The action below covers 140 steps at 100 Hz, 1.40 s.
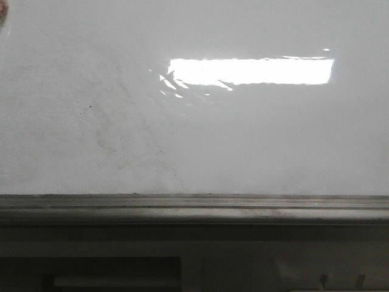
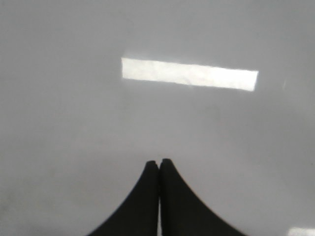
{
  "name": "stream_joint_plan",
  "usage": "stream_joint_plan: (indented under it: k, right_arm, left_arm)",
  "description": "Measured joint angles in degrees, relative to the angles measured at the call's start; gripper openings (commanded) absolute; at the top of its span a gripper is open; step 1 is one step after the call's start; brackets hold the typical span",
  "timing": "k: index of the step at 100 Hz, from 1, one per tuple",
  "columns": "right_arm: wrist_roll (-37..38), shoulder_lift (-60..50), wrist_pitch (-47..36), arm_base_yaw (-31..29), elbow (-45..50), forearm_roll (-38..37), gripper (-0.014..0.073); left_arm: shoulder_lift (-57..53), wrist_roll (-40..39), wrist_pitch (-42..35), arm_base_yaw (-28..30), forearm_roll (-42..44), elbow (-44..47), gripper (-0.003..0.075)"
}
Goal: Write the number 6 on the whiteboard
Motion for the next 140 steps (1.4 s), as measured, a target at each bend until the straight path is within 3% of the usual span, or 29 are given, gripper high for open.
stream_joint_plan:
  k: [25, 37, 56, 80, 88, 98, 106, 113, 122, 140]
  right_arm:
    - [0.00, 0.00, -2.57, 0.00, 0.00, 24.93, -0.0051]
    - [0.00, 0.00, -0.73, 0.00, -0.24, 29.43, -0.0049]
    - [-0.21, 4.24, 9.59, 0.00, -8.88, 26.19, -0.0049]
    - [-0.55, 22.51, 24.91, 0.00, -24.70, 20.63, -0.0049]
    - [-0.55, 26.78, 28.18, 0.00, -28.03, 20.25, 0.0006]
    - [-0.68, 30.10, 30.53, 0.00, -30.57, 20.02, 0.0174]
    - [-0.80, 31.11, 31.45, 0.00, -31.23, 20.02, 0.0376]
    - [-0.99, 31.37, 31.93, 0.00, -31.35, 20.02, 0.0474]
    - [-1.04, 31.37, 32.44, 0.00, -31.35, 19.95, 0.0475]
    - [-1.13, 31.37, 32.56, 0.00, -31.35, 19.95, 0.0465]
  left_arm:
    - [0.00, 0.00, -2.70, 0.00, -22.51, 0.00, -0.0020]
    - [0.00, -0.13, -2.21, 0.00, -28.50, -0.27, -0.0020]
    - [2.11, -0.24, 8.58, 0.00, -22.06, -8.39, -0.0020]
    - [18.08, 0.79, 25.29, 0.00, -9.81, -26.27, -0.0019]
    - [22.16, 2.19, 28.57, 0.00, -9.15, -29.90, -0.0015]
    - [25.70, 5.63, 30.79, 0.00, -9.70, -31.97, 0.0066]
    - [27.54, 8.60, 31.45, 0.00, -12.07, -32.18, 0.0218]
    - [28.77, 10.86, 31.59, 0.00, -15.08, -32.18, 0.0363]
    - [30.32, 13.29, 30.27, 0.00, -18.91, -32.18, 0.0469]
    - [33.94, 21.93, 26.44, 0.00, -28.06, -32.18, 0.0439]
